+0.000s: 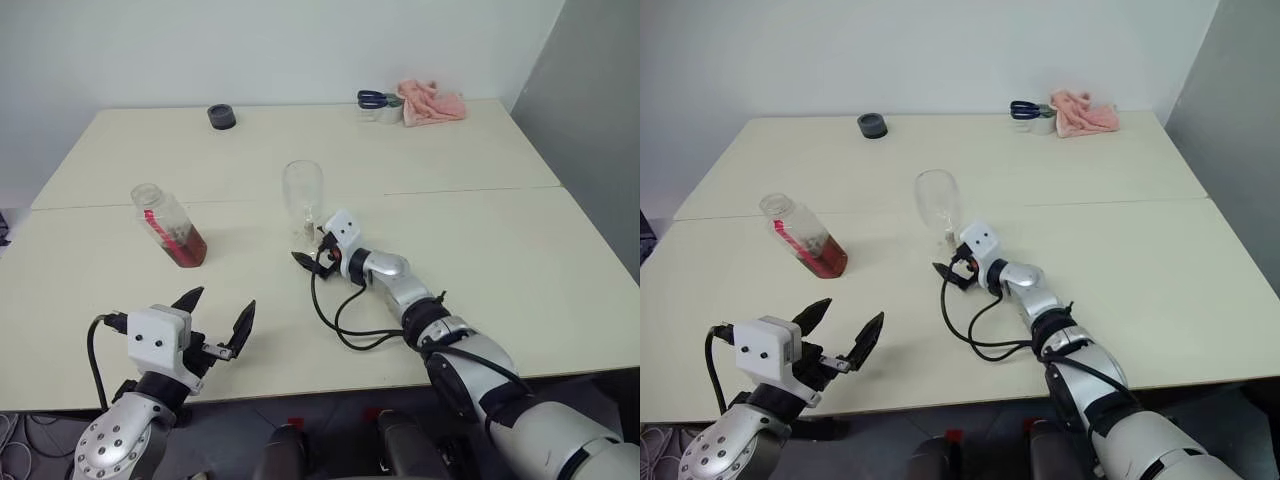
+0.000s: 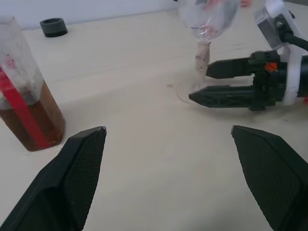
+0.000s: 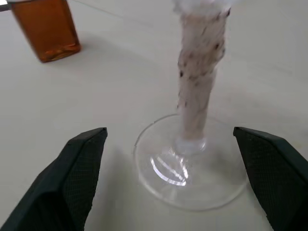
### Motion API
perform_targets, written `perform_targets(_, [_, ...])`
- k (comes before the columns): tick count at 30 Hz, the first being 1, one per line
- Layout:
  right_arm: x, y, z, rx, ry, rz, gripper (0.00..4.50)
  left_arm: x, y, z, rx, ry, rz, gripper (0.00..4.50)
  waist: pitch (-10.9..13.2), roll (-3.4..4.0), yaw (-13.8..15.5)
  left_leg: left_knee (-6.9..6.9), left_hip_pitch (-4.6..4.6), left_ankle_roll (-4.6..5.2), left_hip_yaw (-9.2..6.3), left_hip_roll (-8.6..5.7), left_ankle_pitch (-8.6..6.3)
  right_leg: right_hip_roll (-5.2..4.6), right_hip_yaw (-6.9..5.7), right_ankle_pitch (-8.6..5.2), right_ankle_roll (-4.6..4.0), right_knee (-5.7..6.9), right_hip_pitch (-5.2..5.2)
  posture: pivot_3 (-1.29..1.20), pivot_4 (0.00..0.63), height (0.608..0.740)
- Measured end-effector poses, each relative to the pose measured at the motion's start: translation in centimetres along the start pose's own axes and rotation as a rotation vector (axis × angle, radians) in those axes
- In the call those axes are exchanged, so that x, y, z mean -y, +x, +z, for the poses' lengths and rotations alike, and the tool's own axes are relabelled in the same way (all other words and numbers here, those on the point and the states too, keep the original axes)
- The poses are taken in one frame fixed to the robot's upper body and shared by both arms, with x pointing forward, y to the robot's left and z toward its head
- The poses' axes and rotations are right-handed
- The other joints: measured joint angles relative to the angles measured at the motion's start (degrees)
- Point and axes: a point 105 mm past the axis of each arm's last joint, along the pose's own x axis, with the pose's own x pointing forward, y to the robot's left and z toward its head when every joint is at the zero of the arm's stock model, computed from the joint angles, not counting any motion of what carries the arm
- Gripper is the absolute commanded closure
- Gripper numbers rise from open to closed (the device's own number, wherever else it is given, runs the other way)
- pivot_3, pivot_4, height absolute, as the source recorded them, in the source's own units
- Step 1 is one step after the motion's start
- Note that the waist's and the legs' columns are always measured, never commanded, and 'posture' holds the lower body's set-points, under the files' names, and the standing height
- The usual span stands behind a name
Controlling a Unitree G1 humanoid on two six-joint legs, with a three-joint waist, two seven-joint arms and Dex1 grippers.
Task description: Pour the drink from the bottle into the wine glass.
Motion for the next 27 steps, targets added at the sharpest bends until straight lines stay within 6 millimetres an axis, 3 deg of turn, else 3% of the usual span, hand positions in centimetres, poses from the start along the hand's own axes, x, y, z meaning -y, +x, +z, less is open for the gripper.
perform_targets(3, [0.7, -2.5, 0.9, 0.045, 0.021, 0.010, 0.04, -0.5, 0.3, -0.4, -0.007, 0.001, 0.019, 0.00, 0.0, 0.01, 0.4, 0.02, -0.02, 0.00, -0.03, -0.01, 0.00, -0.03, -0.03, 0.00, 0.01, 0.00, 0.00, 0.00, 0.150, 0.740])
perform_targets(6, [0.8, -5.5, 4.0, 0.098, 0.003, 0.039, 0.04, -2.2, 1.1, -1.3, -0.007, 0.001, 0.086, 0.00, 0.0, 0.03, 1.1, 0.03, -0.04, 0.00, -0.10, 0.01, 0.00, 0.00, -0.11, -0.01, 0.02, 0.01, -0.01, 0.00, 0.150, 0.740])
perform_targets(11, [-1.7, -9.7, 9.4, 0.130, -0.040, 0.163, 0.04, -4.2, 2.8, -1.8, 0.020, -0.002, 0.167, 0.00, 0.0, 0.00, 1.5, 0.02, -0.07, 0.00, -0.21, 0.02, 0.00, 0.01, -0.21, -0.03, 0.00, -0.03, 0.01, 0.00, 0.150, 0.740])
perform_targets(16, [-4.7, -13.7, 9.4, 0.022, -0.011, 0.332, 0.04, -6.5, 3.3, -2.5, 0.003, 0.017, 0.260, 0.00, 0.0, -0.09, 2.0, 0.03, -0.08, 0.00, -0.22, -0.03, 0.00, -0.03, -0.26, -0.07, 0.06, -0.11, 0.07, 0.00, 0.150, 0.740])
perform_targets(23, [-6.6, -14.5, 12.3, 0.108, 0.051, 0.445, 0.04, -8.5, 5.2, -0.4, 0.063, 0.049, 0.295, 0.00, 0.1, -0.18, 2.0, 0.03, -0.07, 0.00, -0.21, 0.02, 0.00, 0.05, -0.26, -0.15, 0.21, -0.09, 0.06, 0.00, 0.150, 0.740])
perform_targets(27, [-7.2, -14.3, 13.5, 0.147, 0.049, 0.447, 0.04, -9.2, 5.5, -0.7, 0.045, 0.048, 0.304, 0.00, 0.1, -0.20, 2.2, 0.02, -0.12, -0.01, -0.22, -0.03, 0.00, -0.03, -0.29, -0.03, 0.01, -0.10, 0.05, 0.00, 0.150, 0.740])
